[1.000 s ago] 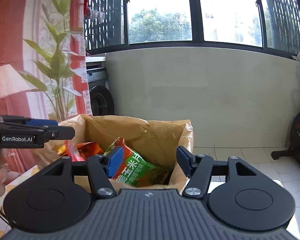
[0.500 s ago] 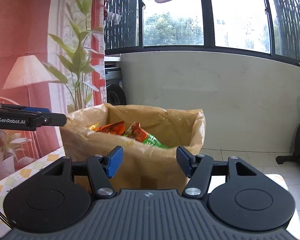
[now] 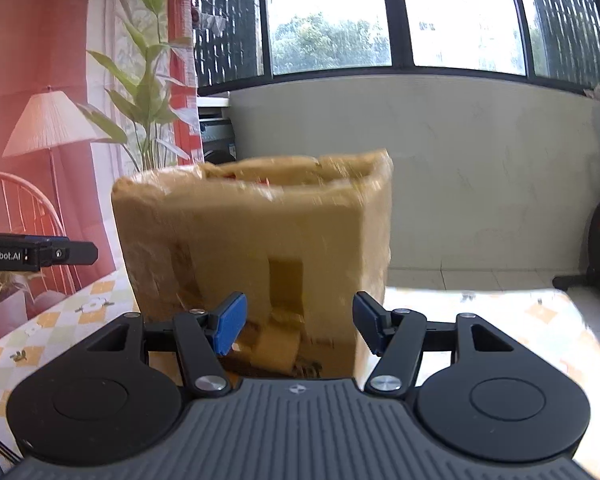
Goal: Organize snacks
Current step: 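Move both tools back toward the remaining snacks, then grasp red wrapper packet with left tool while right tool grasps yellow-orange packet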
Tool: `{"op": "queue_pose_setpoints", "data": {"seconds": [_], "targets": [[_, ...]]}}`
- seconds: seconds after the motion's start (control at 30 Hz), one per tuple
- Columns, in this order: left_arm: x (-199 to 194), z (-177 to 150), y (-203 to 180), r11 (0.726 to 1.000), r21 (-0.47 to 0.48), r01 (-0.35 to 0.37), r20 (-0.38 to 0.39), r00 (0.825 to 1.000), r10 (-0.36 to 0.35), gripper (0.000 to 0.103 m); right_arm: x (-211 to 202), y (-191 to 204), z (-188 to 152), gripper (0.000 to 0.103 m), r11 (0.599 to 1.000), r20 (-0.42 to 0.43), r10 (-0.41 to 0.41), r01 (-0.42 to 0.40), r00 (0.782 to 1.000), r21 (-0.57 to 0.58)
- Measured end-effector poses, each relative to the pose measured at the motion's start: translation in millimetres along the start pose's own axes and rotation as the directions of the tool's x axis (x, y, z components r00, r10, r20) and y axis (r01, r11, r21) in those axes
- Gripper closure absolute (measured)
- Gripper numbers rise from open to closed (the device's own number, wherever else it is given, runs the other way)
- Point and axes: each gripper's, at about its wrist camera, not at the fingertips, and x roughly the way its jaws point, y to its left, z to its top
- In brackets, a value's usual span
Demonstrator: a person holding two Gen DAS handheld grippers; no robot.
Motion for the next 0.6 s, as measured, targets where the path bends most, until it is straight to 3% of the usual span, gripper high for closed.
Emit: {"op": "queue_pose_setpoints", "data": {"seconds": [0.4,0.6], "targets": [[24,-49,-12,0.996,0.004,0.085,-0.144,0.986,-0.083,0.037,1,-27,-67,0.041,0.997,-0.159,-0.069,0.074,0.985,0.025],[37,-68,-17,0.995,-0.002,0.098,-0.216,0.972,-0.096,0.037,18,-25,-73,0.041,0.997,-0.205,-0.063,0.069,0.977,0.023]]}}
